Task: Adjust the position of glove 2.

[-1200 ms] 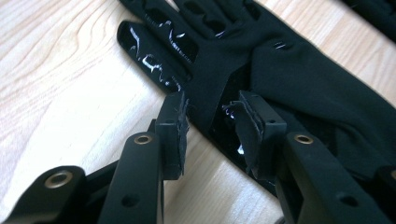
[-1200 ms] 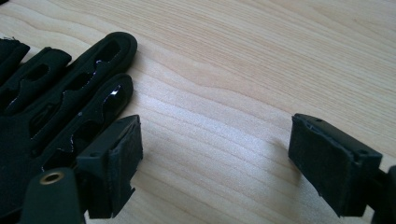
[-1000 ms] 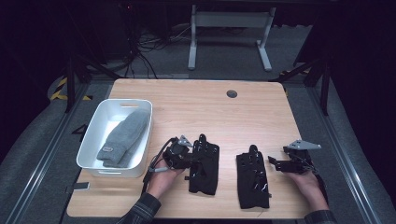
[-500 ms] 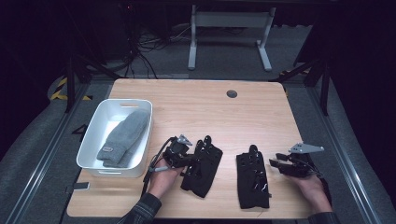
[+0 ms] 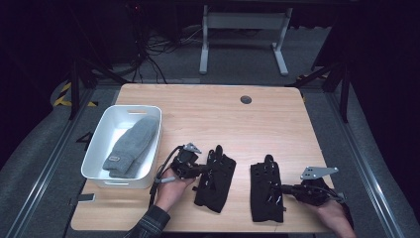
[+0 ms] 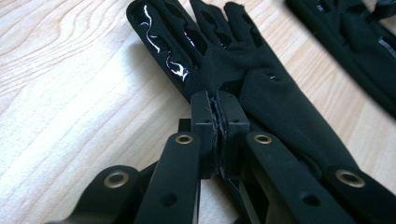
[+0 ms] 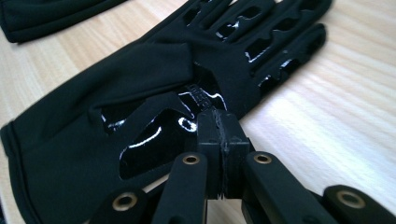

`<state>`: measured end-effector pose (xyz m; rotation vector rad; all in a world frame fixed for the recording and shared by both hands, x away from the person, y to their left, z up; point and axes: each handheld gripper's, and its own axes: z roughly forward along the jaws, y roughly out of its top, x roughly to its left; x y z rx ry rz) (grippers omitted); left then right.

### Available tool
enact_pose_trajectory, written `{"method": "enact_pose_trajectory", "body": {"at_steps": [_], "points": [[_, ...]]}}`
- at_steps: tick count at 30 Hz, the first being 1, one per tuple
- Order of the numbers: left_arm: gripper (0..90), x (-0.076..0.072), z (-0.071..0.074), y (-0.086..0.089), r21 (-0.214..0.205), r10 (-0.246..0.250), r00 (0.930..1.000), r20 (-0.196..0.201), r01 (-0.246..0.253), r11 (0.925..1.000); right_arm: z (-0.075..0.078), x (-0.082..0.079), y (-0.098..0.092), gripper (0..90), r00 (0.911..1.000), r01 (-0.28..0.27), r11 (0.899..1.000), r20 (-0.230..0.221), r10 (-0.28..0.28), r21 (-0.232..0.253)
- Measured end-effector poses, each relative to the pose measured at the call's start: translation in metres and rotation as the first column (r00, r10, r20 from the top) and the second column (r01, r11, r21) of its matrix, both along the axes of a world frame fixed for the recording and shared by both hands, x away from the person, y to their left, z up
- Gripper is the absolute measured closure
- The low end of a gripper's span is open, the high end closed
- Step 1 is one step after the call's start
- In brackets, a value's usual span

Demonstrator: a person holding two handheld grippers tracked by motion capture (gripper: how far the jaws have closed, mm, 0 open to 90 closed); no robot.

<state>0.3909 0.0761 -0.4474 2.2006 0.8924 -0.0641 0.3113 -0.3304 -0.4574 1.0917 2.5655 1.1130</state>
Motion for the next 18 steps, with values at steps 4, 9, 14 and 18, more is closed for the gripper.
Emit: {"method": "enact_pose_trajectory", "body": {"at_steps": [4,9,14,18], "points": [[87.6,0.0,0.001,0.001,-0.021,0.001,1.0,-0.002,-0.001,0.9998,0.0,0.002,0.008,90.0,0.9998,-0.018,1.0,-0.004,0.018,0.005],[87.6,0.002,0.003,0.004,-0.057,0.003,0.9999,-0.017,-0.004,0.9984,0.0,0.005,0.018,90.0,0.9991,-0.043,0.999,-0.001,0.043,0.01],[87.7,0.002,0.006,0.006,-0.098,-0.001,0.9995,-0.031,-0.002,0.9952,0.0,0.009,0.032,90.0,0.9973,-0.073,0.997,-0.001,0.073,0.012],[87.6,0.001,0.009,0.006,-0.117,-0.012,0.9993,-0.036,0.007,0.9931,0.001,0.012,0.039,90.0,0.9967,-0.081,0.997,-0.004,0.081,0.016]]}}
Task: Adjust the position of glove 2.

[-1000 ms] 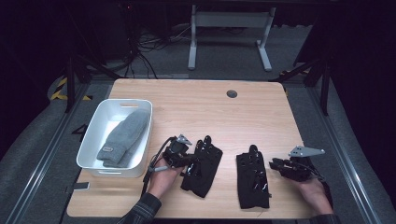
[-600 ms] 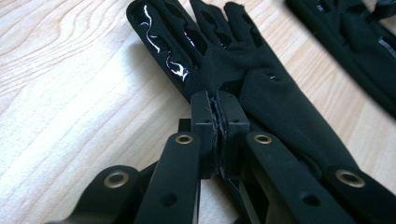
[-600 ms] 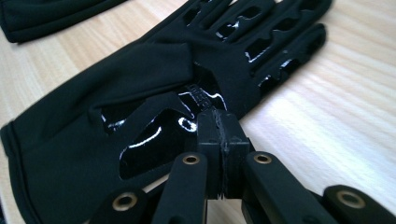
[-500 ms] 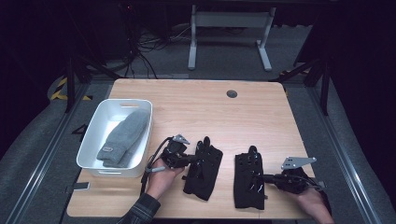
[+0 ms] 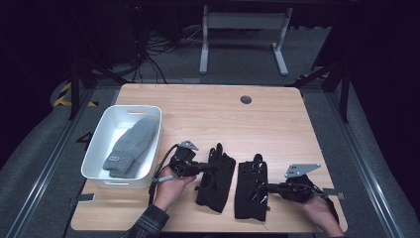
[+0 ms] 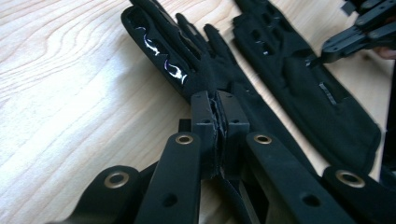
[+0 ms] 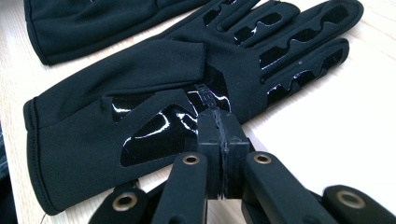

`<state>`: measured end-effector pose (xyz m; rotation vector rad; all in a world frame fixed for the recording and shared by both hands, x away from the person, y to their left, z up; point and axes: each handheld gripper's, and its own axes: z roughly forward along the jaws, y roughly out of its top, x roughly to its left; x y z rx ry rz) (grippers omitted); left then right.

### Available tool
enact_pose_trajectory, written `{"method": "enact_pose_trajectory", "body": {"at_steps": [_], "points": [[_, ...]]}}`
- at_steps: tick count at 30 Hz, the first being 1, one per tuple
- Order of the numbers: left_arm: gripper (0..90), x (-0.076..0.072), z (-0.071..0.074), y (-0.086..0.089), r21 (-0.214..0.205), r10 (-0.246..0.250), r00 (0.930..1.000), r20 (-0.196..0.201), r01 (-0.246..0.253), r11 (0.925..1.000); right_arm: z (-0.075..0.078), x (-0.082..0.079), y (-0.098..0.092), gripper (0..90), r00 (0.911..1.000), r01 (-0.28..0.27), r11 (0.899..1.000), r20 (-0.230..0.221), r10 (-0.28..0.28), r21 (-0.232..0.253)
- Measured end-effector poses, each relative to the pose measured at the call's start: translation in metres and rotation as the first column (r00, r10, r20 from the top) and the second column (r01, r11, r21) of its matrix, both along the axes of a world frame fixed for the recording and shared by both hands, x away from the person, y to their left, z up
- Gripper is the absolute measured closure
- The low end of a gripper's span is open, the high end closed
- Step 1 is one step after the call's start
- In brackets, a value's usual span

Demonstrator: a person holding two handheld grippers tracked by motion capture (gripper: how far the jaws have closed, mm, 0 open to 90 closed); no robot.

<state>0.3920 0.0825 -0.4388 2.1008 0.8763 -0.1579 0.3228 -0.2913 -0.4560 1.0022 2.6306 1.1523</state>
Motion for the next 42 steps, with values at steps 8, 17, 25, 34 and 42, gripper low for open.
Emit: {"method": "enact_pose_trajectory", "body": {"at_steps": [8,17,25,34,42], "points": [[87.6,-0.005,0.008,-0.001,-0.016,-0.027,0.9996,-0.004,0.027,0.9995,0.0,0.004,0.009,90.0,0.9998,-0.018,1.0,-0.001,0.018,-0.003],[87.6,-0.005,0.015,0.0,-0.048,-0.036,0.9993,0.007,0.036,0.9982,-0.002,0.01,0.025,90.0,0.9988,-0.048,0.999,0.007,0.048,-0.012],[87.6,0.001,0.022,0.007,-0.078,-0.029,0.9994,0.018,0.03,0.9965,-0.004,0.022,0.043,90.0,0.9968,-0.079,0.997,0.005,0.079,-0.009],[87.6,0.002,0.03,0.005,-0.093,-0.039,0.9985,0.038,0.042,0.9948,-0.006,0.031,0.065,90.0,0.9939,-0.109,0.994,0.02,0.109,0.001],[87.6,0.001,0.03,-0.005,-0.09,-0.058,0.9976,0.039,0.061,0.9941,-0.008,0.036,0.081,90.0,0.9916,-0.124,0.992,0.039,0.123,0.004]]}}
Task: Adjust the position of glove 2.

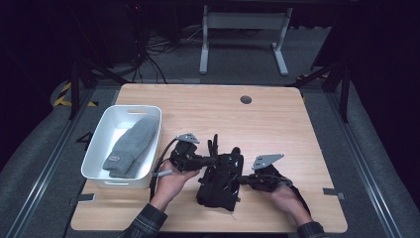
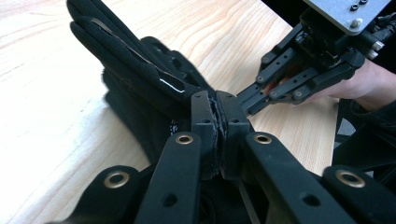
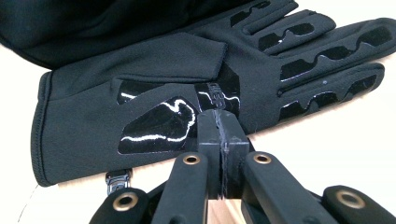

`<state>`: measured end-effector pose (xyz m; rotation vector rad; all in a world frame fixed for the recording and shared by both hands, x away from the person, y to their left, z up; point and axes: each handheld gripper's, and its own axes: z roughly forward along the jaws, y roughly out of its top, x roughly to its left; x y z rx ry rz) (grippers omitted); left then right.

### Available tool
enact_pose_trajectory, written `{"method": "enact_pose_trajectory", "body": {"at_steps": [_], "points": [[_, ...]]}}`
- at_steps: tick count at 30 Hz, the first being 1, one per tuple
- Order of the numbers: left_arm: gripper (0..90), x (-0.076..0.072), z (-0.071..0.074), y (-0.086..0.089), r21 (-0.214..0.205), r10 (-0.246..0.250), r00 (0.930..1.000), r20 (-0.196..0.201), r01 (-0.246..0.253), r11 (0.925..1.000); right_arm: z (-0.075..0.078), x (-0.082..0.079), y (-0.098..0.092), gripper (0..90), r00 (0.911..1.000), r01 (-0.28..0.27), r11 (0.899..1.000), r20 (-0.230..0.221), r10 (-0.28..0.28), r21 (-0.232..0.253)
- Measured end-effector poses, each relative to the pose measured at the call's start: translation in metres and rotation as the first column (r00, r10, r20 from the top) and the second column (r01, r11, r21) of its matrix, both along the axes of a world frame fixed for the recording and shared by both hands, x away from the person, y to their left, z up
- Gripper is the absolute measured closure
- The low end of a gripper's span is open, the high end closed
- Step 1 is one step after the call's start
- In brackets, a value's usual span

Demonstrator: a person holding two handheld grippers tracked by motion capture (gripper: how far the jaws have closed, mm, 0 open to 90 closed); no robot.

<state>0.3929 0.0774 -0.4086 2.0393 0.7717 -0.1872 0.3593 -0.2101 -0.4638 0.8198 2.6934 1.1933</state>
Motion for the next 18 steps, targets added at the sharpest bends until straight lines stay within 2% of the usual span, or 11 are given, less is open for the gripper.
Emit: {"method": "enact_pose_trajectory", "body": {"at_steps": [9,18], "points": [[87.6,0.002,-0.005,-0.01,0.014,-0.013,0.9999,-0.002,0.013,0.9998,-0.001,0.004,0.02,90.0,0.9993,-0.022,1.0,0.032,0.022,-0.004],[87.6,0.004,-0.014,-0.023,0.046,-0.027,0.9996,-0.012,0.027,0.9986,-0.003,0.007,0.034,90.0,0.998,-0.035,0.999,0.052,0.035,-0.003]]}}
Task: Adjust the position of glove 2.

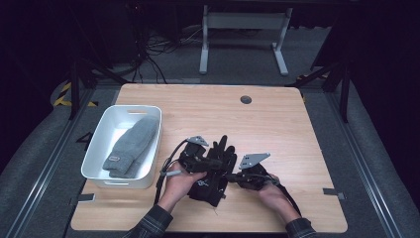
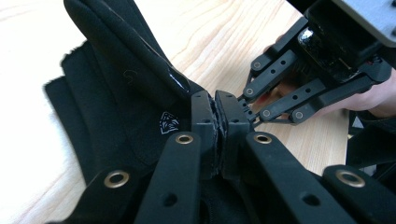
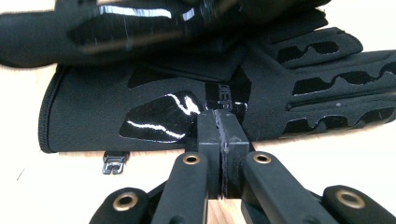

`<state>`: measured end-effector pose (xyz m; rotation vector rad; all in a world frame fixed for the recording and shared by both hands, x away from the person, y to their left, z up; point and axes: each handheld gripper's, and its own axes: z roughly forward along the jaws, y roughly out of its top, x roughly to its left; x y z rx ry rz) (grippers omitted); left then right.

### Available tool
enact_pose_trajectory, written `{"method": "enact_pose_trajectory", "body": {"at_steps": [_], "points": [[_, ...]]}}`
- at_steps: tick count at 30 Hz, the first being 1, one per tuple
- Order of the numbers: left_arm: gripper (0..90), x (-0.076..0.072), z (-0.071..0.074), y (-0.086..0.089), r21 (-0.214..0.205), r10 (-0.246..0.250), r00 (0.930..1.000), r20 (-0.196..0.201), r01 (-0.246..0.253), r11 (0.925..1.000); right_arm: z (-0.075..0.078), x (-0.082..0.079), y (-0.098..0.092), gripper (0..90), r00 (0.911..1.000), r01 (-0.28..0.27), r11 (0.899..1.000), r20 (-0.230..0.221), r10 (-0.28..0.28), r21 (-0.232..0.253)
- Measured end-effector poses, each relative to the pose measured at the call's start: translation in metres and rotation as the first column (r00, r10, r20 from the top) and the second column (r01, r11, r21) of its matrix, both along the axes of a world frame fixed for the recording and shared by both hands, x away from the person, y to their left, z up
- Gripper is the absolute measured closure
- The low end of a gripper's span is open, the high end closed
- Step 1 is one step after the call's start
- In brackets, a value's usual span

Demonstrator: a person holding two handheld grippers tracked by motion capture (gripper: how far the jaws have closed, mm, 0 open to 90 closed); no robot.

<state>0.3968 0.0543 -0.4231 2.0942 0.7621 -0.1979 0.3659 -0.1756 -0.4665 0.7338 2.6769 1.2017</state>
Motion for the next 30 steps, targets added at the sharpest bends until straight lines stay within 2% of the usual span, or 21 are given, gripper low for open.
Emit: {"method": "enact_pose_trajectory", "body": {"at_steps": [6,9,15,20,23,26,28,30], "points": [[87.6,0.001,-0.007,-0.005,0.021,0.001,1.0,-0.005,-0.001,0.9998,-0.001,0.001,0.008,90.0,0.9999,-0.006,1.0,0.014,0.006,0.006],[87.2,0.002,-0.011,-0.005,0.024,0.003,0.9999,-0.011,-0.003,0.9997,0.001,0.0,0.005,90.0,0.9997,-0.002,1.0,0.024,0.002,0.009],[85.1,0.003,-0.016,-0.007,0.028,-0.016,0.9995,-0.027,0.017,0.9995,0.011,0.003,-0.016,86.7,0.9965,0.065,0.997,0.05,-0.067,0.047],[81.6,0.0,-0.021,-0.013,0.049,-0.045,0.9979,-0.046,0.047,0.9977,0.018,0.006,-0.041,81.8,0.9879,0.134,0.989,0.071,-0.138,0.059],[74.6,-0.001,-0.024,-0.015,0.057,-0.069,0.9959,-0.057,0.073,0.9957,0.022,0.007,-0.058,75.7,0.9778,0.185,0.981,0.088,-0.19,0.064],[64.5,-0.003,-0.022,-0.017,0.058,-0.077,0.9962,-0.041,0.079,0.9951,0.025,0.009,-0.075,65.6,0.9642,0.239,0.969,0.102,-0.245,0.063],[59.9,-0.005,-0.017,-0.015,0.06,-0.077,0.997,-0.014,0.077,0.9952,0.025,0.01,-0.087,55.4,0.9498,0.284,0.957,0.121,-0.288,0.054],[59.9,-0.007,-0.013,-0.012,0.074,-0.07,0.9974,0.016,0.068,0.9949,0.024,0.011,-0.1,46.0,0.9354,0.328,0.944,0.125,-0.331,0.041]]}}
